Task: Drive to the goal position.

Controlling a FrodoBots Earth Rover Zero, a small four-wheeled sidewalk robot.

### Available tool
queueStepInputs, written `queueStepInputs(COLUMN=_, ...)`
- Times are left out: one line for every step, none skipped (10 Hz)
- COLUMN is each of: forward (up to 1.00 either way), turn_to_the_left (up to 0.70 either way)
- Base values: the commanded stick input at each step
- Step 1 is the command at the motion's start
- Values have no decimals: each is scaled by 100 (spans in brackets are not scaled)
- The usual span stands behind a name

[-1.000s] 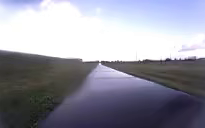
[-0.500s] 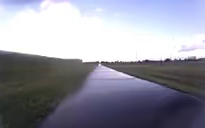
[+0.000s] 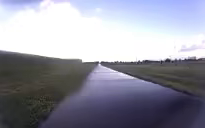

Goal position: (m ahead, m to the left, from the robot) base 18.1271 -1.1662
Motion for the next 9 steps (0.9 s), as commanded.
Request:
queueStepInputs(forward=45, turn_to_the_left=0)
queueStepInputs(forward=45, turn_to_the_left=0)
queueStepInputs(forward=45, turn_to_the_left=0)
queueStepInputs(forward=45, turn_to_the_left=0)
queueStepInputs(forward=45, turn_to_the_left=0)
queueStepInputs(forward=45, turn_to_the_left=0)
queueStepInputs(forward=45, turn_to_the_left=0)
queueStepInputs(forward=45, turn_to_the_left=0)
queueStepInputs(forward=45, turn_to_the_left=0)
